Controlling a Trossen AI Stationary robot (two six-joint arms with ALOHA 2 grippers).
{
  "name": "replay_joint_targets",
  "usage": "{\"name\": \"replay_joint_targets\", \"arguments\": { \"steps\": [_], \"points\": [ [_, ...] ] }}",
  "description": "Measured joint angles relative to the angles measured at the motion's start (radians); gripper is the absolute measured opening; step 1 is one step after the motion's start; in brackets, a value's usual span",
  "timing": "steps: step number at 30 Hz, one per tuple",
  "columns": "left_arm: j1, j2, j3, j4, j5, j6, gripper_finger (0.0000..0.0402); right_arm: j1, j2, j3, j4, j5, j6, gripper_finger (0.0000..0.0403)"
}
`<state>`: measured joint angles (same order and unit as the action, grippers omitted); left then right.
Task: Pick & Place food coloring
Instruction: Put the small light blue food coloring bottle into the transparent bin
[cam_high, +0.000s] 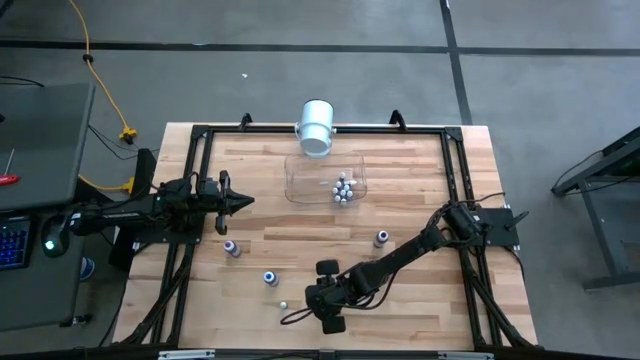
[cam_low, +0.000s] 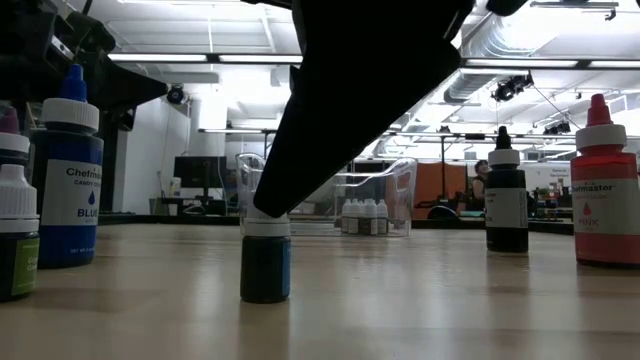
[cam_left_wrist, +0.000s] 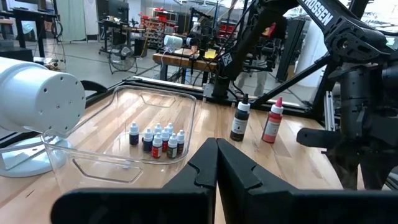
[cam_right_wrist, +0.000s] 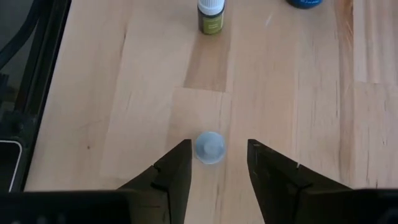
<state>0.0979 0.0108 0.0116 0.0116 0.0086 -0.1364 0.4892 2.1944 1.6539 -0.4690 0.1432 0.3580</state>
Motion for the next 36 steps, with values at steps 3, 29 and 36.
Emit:
{"name": "replay_joint_targets", "arguments": {
  "steps": [3, 29, 36],
  "points": [
    [0.000, 0.000, 0.000, 0.000, 0.000, 0.000, 0.0001, -0.001, 0.000, 0.000, 0.000, 0.000, 0.000, 0.0144],
    [0.000, 0.000, 0.000, 0.000, 0.000, 0.000, 0.0001, -0.005, 0.024, 0.002, 0.037, -0.056, 0.000, 0.0144],
    [0.000, 0.000, 0.000, 0.000, 0.000, 0.000, 0.0001, -0.005, 0.024, 0.002, 0.044, -0.060, 0.000, 0.0137]
  ]
}}
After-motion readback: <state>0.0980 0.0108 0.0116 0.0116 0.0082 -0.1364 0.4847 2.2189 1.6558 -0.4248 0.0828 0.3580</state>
